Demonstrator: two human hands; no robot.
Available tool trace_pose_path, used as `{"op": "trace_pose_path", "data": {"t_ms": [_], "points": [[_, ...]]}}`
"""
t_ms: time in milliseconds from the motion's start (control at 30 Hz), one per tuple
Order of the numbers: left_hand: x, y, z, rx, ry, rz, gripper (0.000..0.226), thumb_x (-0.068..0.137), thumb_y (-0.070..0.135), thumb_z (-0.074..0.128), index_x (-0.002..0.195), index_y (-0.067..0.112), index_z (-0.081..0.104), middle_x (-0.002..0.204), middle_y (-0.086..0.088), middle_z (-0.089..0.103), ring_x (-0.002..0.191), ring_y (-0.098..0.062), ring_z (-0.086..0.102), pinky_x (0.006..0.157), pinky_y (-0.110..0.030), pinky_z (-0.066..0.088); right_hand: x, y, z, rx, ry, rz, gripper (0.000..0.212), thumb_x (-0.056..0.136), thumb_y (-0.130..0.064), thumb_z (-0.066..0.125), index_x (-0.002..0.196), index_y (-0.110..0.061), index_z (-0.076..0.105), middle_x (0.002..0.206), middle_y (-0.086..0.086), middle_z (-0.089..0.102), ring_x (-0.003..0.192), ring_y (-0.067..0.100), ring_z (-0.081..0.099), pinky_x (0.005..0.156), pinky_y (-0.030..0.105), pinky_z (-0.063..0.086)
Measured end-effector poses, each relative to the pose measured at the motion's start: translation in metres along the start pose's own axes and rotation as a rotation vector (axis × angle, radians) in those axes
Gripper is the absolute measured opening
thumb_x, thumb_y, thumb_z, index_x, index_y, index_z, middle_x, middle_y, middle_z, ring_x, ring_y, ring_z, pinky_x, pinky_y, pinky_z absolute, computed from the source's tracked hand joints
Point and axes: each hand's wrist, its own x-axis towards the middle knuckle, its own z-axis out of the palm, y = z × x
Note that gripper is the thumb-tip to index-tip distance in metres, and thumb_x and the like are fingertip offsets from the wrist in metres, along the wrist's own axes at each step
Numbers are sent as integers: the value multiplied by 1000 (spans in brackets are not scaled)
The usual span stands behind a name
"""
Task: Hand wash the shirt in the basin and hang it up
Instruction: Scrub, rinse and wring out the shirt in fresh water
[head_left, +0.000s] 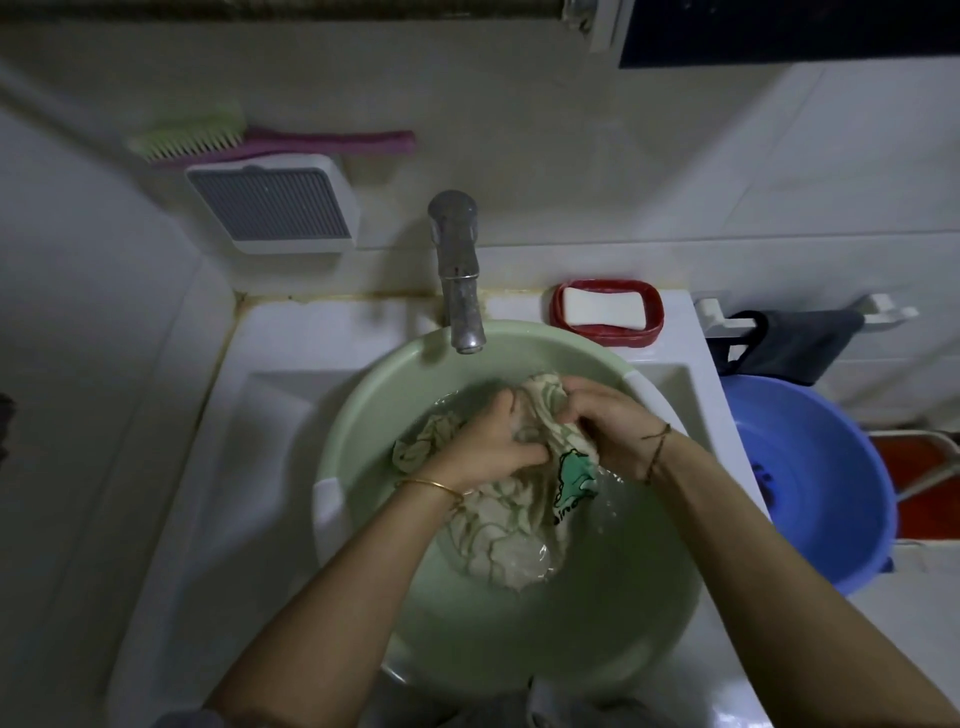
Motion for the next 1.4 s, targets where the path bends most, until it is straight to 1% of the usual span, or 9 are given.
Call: {"op": "trace_pose_path", "data": {"t_ms": [133, 300, 400, 533, 633, 833, 1000, 1167, 1400], "points": [[4, -8, -12, -73, 203, -50, 28, 58, 14, 68, 80, 20, 53, 76, 5, 54, 76, -14, 51, 62, -24, 40, -3, -5, -11, -577, 75, 41, 13, 77, -7, 74, 72, -12, 63, 74, 6, 63, 71, 22, 56, 70, 30, 46], [-3, -12, -33, -180, 335, -58, 41, 47, 11, 51, 84, 28, 43, 73, -2, 46, 61, -15, 41, 56, -28, 31, -12, -21, -13, -465, -64, 91, 19, 78, 5, 68, 93, -6, 67, 83, 1, 71, 77, 12, 65, 76, 21, 52], [-4, -20, -42, -198, 391, -5, 44, 54, 6, 51, 87, 30, 38, 83, -5, 42, 68, -15, 40, 55, -26, 32, -6, -19, -20, -780, 170, 93, 9, 83, -13, 70, 85, -16, 62, 81, -2, 65, 79, 16, 60, 72, 24, 48], [6, -29, -17, 197, 431, 114, 34, 76, -8, 50, 102, 14, 51, 102, -7, 41, 96, -21, 44, 79, -17, 35, 18, 10, 2, -1184, 554, -1, 16, 95, -31, 49, 102, -18, 54, 92, 0, 58, 89, 23, 54, 83, 35, 46], [12, -48, 20, 396, 329, 32, 39, 87, 19, 54, 126, 20, 50, 118, -10, 41, 110, -27, 45, 100, -31, 37, 36, 43, 13, -1157, 526, 72, 35, 98, -36, 38, 132, -31, 43, 134, 10, 39, 115, 36, 44, 101, 46, 38], [6, -83, 46, 839, 138, -103, 57, 90, 22, 53, 141, 27, 28, 131, -13, 32, 118, -32, 40, 96, -37, 39, 40, 94, 18, -1470, 393, 194, 48, 100, -30, 34, 145, -32, 18, 144, 13, 21, 124, 38, 38, 92, 49, 45], [14, -72, 36, 325, 264, -118, 50, 84, -1, 48, 127, 24, 55, 124, -10, 50, 114, -29, 51, 97, -30, 41, 50, 94, 15, -854, 789, 357, 27, 100, -30, 39, 121, -14, 47, 131, 16, 49, 111, 32, 54, 90, 42, 44], [19, -34, 18, -894, 425, -409, 28, 88, 30, 50, 80, 10, 68, 77, -11, 68, 71, -27, 64, 70, -32, 53, 22, 64, 58, -596, 777, -92, 26, 86, -43, 61, 77, -18, 61, 71, -1, 62, 69, 18, 58, 62, 29, 43], [8, -10, 33, -879, 348, -447, 44, 95, 47, 42, 67, 16, 57, 63, -2, 61, 65, -17, 56, 61, -26, 47, 15, 43, 77, -835, 804, -169, 40, 94, -40, 46, 66, -16, 63, 67, 6, 63, 64, 22, 58, 54, 26, 39]]}}
